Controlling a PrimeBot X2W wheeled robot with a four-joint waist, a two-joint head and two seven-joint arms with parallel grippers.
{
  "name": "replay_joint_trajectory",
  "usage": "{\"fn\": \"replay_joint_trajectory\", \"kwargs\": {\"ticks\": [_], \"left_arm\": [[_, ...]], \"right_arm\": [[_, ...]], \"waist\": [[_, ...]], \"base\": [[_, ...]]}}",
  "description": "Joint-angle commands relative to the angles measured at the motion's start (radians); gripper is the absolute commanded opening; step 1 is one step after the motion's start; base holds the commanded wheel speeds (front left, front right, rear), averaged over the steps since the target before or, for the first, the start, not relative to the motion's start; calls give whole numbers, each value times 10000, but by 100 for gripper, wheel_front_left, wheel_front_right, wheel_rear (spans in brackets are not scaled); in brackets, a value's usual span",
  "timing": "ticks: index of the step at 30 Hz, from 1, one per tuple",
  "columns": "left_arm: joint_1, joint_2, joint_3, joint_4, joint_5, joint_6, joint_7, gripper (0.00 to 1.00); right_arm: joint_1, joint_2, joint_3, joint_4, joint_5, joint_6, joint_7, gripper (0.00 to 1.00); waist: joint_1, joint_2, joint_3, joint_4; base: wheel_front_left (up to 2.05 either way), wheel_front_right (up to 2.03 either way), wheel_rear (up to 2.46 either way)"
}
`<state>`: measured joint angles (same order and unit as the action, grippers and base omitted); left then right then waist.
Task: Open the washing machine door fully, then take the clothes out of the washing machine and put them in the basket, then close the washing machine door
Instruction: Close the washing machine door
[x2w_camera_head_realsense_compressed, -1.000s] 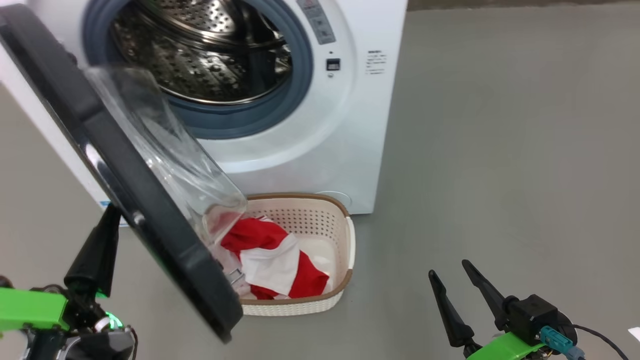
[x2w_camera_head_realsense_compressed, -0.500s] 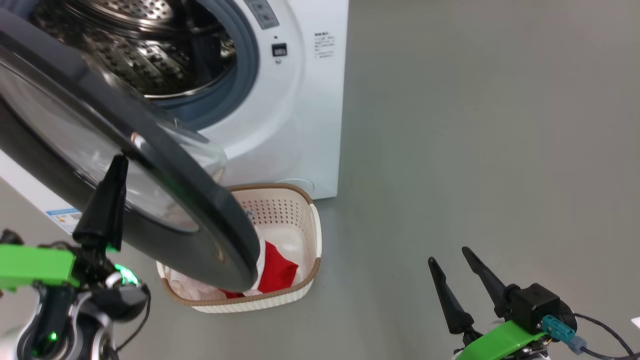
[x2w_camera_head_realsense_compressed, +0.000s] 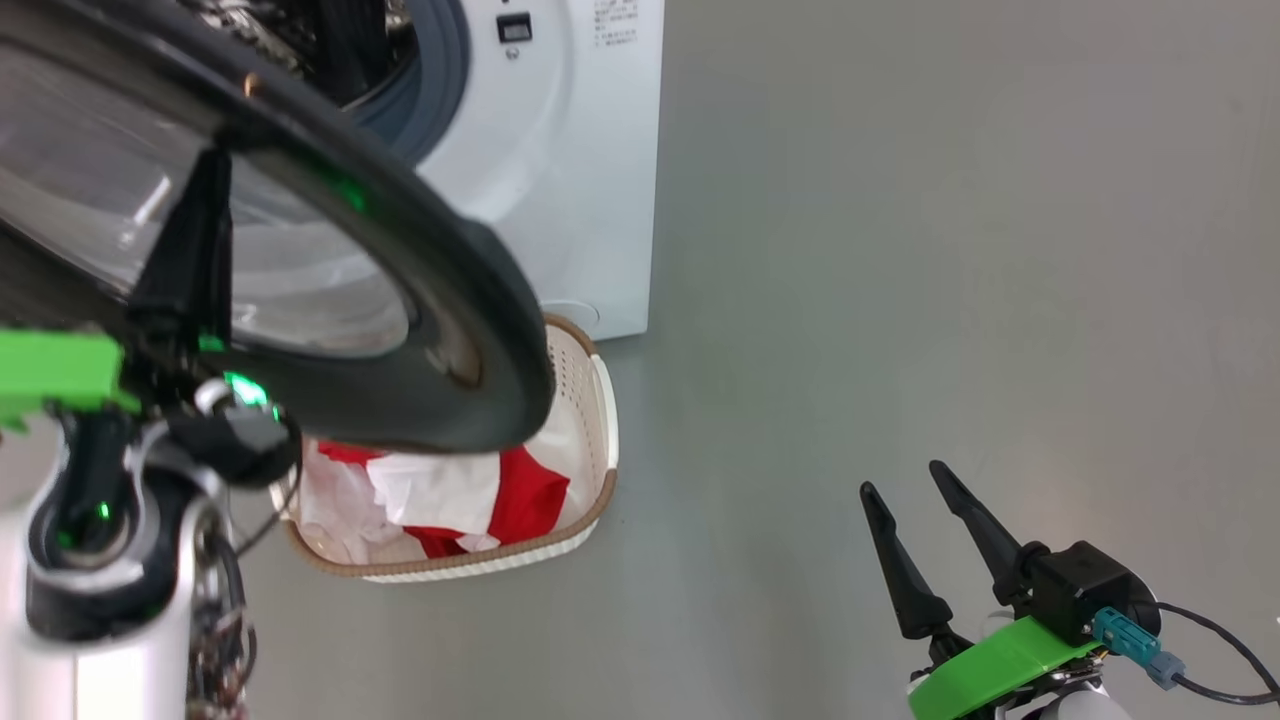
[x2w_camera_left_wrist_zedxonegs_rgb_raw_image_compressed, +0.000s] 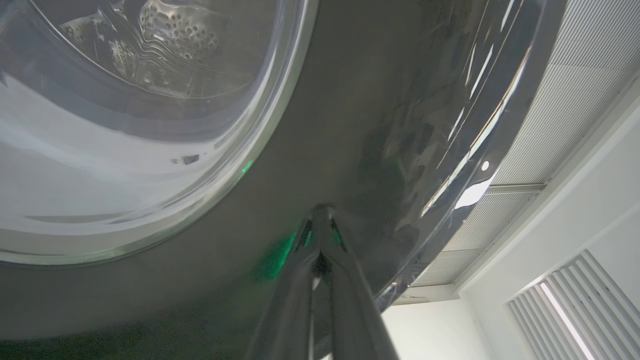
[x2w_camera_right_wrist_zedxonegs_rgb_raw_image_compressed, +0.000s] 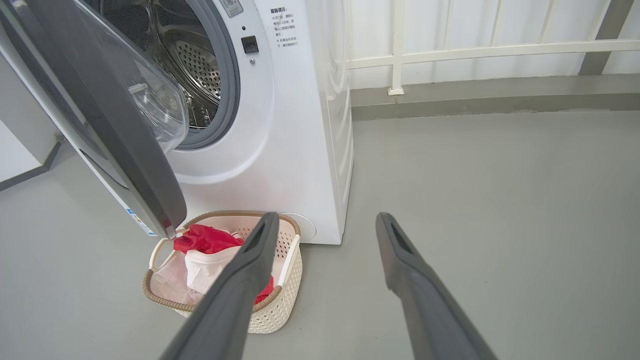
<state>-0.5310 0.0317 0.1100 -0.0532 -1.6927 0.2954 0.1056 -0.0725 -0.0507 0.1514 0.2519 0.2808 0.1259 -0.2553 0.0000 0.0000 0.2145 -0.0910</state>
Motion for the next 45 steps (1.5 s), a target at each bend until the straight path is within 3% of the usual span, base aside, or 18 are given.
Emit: {"fn": "replay_joint_trajectory", "kwargs": {"ticks": [1,17,26,27,30,31,33,34,45], "left_arm": [[-526,185,185,-61,-6,-207,-34,0],[-2946,497,-165,2363,531,-1043,-81,0],[-2999,508,-88,3206,449,-1758,36,0],[-2920,510,-71,3249,434,-1794,58,6],[-2619,505,-13,3271,346,-1836,147,37],[-2619,505,-13,3271,346,-1836,147,37],[-2390,485,87,3239,237,-1830,150,88],[-2265,476,139,3214,197,-1832,133,100],[-233,452,414,2275,-97,-1886,393,100]], "right_arm": [[-347,4,259,-258,-82,48,-65,100],[-529,5,206,-349,-201,48,-65,100],[-595,5,93,-255,-159,48,-65,100],[-589,5,85,-238,-166,48,-65,100],[-574,5,53,-208,-180,48,-65,100],[-574,5,53,-208,-180,48,-65,100],[-545,5,11,-202,-179,48,-65,100],[-523,5,-2,-197,-181,48,-65,100],[-96,5,-23,-34,-118,48,-65,100]], "waist": [[0,0,176,-78],[0,0,744,-479],[0,0,410,-588],[0,0,342,-578],[0,0,126,-518],[0,0,126,-518],[0,0,-23,-449],[0,0,-104,-413],[0,0,-1222,-68]], "base": [[0,0,0],[0,0,0],[0,0,0],[0,0,0],[0,0,0],[0,0,0],[0,0,0],[0,0,0],[0,0,0]]}}
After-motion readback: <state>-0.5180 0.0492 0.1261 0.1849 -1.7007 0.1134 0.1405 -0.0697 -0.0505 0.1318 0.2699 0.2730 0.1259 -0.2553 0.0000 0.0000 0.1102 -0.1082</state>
